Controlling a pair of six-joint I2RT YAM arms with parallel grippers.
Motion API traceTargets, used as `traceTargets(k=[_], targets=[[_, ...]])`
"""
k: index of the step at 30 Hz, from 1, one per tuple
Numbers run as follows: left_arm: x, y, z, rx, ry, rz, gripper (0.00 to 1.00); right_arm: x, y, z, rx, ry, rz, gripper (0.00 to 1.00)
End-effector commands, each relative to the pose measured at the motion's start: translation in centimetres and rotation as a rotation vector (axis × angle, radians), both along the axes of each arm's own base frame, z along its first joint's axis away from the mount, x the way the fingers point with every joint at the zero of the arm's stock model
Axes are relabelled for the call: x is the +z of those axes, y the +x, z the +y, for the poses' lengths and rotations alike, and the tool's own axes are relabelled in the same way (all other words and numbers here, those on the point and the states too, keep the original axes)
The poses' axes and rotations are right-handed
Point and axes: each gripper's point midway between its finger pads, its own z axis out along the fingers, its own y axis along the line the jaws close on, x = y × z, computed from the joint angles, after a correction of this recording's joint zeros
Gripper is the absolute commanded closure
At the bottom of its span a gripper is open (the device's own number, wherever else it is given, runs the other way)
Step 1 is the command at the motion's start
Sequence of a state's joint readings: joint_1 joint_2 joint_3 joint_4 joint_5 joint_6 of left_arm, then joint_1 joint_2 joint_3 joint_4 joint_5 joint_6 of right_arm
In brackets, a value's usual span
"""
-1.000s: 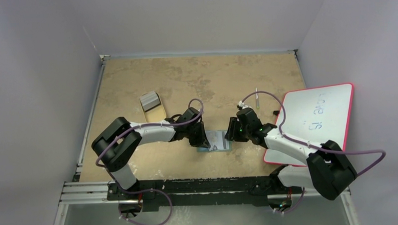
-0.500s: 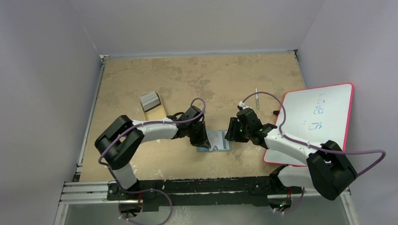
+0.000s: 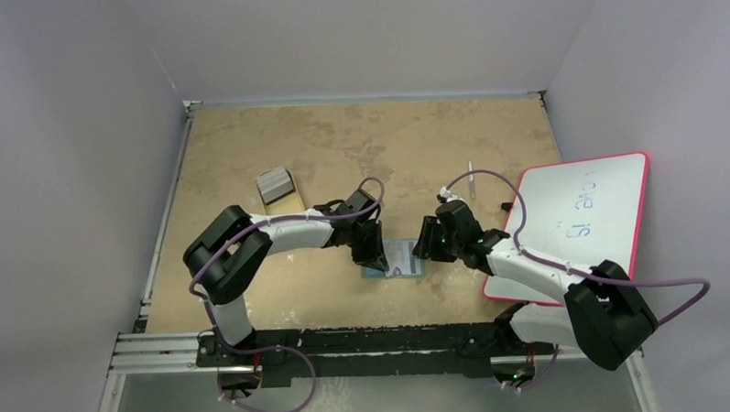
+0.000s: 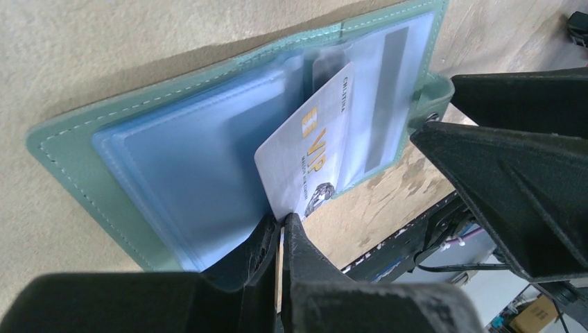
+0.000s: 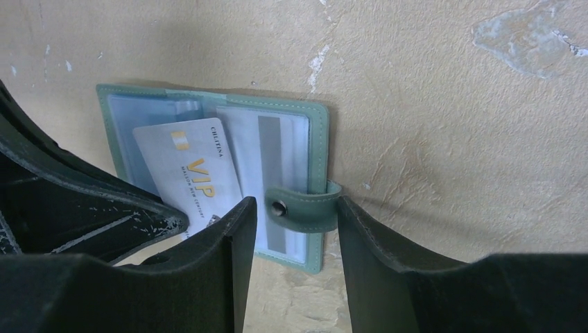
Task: Put the credit cards into the card holder
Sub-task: Insert the credit card into the card holder.
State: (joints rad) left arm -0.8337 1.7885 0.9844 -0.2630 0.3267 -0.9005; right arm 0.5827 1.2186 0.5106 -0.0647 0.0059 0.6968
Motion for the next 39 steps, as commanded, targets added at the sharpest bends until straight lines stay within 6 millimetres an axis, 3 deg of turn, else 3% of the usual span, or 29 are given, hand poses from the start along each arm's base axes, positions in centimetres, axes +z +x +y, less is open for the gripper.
traceTargets(k=[1, 7, 10, 15, 25, 34, 39], targets=[[-2.1, -0.7, 0.9, -0.053, 0.092, 0.027, 1.0, 0.6, 0.1, 0.5, -0.001, 0.04, -0.023, 0.51], [-1.8, 0.0, 0.9, -0.062, 0.123, 0.005, 0.99, 0.7, 0.2, 0.5, -0.003, 0.04, -0.024, 0.51], [-1.6, 0.6, 0.8, -0.051, 0.127, -0.013, 0.87, 0.7, 0.0, 0.5, -0.004, 0.039, -0.018, 0.51], [-0.4, 1.5, 0.3, -0.008, 0.09, -0.059, 0.81, 1.0, 0.2, 0.7, -0.002, 0.046, -0.025, 0.51], [0.8, 2.4, -0.9, 0.147, -0.067, -0.106, 0.79, 0.8, 0.4, 0.7, -0.002, 0.045, -0.027, 0.51], [1.7, 2.9, -1.2, 0.194, -0.119, -0.131, 0.87, 0.7, 0.5, 0.9, 0.004, 0.047, -0.025, 0.51], [2.4, 2.9, -1.2, 0.211, -0.144, -0.135, 1.0, 0.5, 0.3, 0.8, 0.005, 0.045, -0.02, 0.51]])
